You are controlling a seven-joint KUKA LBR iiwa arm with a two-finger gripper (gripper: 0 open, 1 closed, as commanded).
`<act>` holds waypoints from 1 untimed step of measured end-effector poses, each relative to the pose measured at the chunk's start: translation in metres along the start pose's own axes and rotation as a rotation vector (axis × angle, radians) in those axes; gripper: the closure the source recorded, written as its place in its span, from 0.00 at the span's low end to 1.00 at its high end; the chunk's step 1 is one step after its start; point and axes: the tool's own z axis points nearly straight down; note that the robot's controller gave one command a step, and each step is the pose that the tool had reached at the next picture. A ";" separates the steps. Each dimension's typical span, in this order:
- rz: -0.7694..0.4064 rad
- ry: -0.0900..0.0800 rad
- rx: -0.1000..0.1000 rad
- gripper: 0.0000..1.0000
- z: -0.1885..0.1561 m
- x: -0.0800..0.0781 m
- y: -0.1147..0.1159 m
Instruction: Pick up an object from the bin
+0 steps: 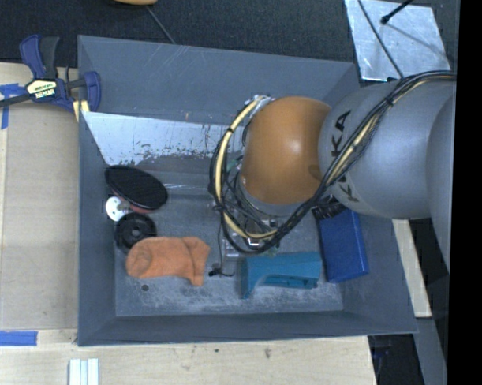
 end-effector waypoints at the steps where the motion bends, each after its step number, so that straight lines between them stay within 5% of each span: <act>1: 0.003 -0.009 -0.001 0.00 -0.005 -0.002 0.000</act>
Offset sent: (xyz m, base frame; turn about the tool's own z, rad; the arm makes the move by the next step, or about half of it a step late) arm -0.0127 0.1029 -0.0861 -0.0280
